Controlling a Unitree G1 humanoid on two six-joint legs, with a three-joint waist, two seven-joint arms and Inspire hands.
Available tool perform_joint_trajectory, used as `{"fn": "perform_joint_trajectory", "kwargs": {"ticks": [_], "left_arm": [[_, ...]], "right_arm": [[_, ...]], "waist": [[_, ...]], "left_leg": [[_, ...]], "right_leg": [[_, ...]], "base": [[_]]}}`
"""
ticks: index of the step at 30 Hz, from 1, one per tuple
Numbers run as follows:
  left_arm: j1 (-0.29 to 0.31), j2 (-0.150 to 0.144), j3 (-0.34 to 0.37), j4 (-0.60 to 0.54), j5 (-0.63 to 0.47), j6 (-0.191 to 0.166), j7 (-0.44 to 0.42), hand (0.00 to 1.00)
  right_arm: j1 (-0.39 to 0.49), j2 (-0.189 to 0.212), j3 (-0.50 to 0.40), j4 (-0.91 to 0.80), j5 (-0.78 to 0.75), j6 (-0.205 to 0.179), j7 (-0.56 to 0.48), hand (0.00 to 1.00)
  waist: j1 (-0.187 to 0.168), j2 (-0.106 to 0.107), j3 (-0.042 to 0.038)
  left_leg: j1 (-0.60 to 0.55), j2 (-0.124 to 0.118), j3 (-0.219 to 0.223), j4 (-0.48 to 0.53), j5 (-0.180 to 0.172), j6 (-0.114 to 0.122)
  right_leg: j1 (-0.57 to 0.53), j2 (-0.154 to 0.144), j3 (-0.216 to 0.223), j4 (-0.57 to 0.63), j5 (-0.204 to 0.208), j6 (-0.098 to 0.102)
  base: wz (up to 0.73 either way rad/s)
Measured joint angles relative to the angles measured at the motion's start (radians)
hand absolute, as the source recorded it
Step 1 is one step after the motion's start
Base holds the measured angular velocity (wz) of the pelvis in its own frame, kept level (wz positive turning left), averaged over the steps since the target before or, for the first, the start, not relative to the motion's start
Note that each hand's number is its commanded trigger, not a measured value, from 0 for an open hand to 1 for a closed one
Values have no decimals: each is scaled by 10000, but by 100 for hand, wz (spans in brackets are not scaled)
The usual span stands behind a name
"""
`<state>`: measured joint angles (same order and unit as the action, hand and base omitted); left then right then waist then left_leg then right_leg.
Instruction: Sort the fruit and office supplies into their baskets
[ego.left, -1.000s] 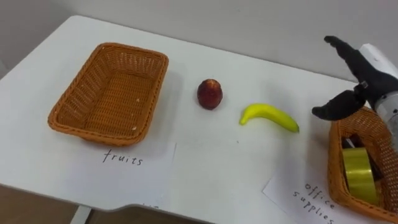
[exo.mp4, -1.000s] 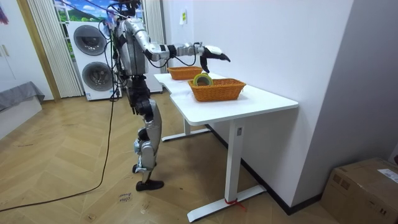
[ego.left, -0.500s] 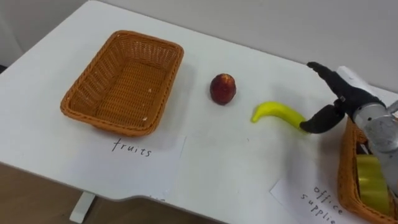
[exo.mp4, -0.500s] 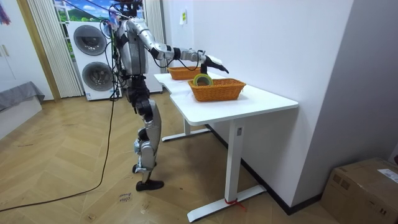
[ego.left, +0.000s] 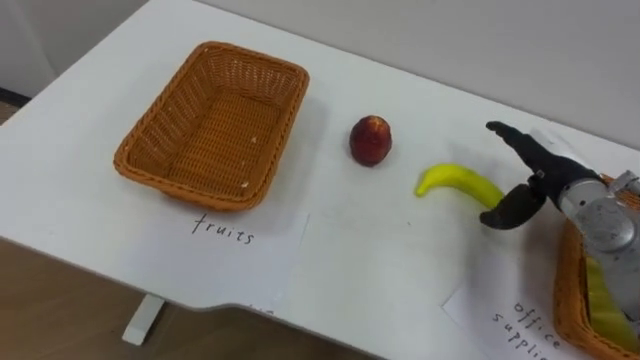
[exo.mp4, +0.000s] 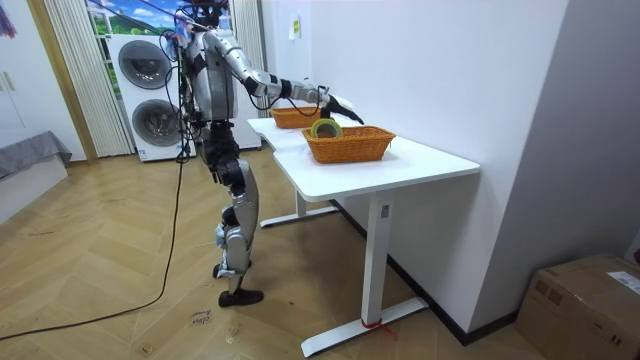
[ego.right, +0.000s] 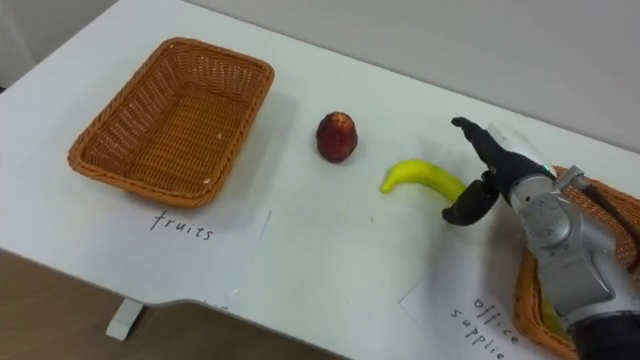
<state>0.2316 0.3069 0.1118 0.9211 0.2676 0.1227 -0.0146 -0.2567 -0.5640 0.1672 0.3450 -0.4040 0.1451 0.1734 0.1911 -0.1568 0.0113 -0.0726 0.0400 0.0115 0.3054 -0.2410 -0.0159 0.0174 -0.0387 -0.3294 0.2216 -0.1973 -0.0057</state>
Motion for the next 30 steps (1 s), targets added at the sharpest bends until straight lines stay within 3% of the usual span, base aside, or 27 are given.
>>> {"fn": "perform_joint_trajectory", "kwargs": {"ticks": [6,12,20,30], "left_arm": [[81,3,23,-279,60,2,-186,0],[142,3,-3,-410,55,5,-255,0],[-27,181,-193,-412,51,0,-239,0],[30,211,-192,-428,68,11,-183,0]], "right_arm": [[0,2,178,106,-23,-17,0,0],[-188,2,209,841,-25,-15,-65,0],[-390,2,526,1146,-40,-25,-332,0],[-640,1,517,1163,-74,-22,-405,0]], "waist": [[115,137,-31],[149,37,-70],[109,-192,9],[193,-86,66]], "left_leg": [[-54,-1,1,3,1,-1],[-181,-6,-5,29,4,-2],[-525,-12,-134,270,16,-3],[-750,-1,-162,335,13,-4]], "right_leg": [[3,-7,-62,7,0,0],[-154,-25,-67,94,-1,0],[-378,-30,-165,172,0,-2],[-557,-15,-198,185,28,-47]], "base": [[4],[1],[4],[1]]}}
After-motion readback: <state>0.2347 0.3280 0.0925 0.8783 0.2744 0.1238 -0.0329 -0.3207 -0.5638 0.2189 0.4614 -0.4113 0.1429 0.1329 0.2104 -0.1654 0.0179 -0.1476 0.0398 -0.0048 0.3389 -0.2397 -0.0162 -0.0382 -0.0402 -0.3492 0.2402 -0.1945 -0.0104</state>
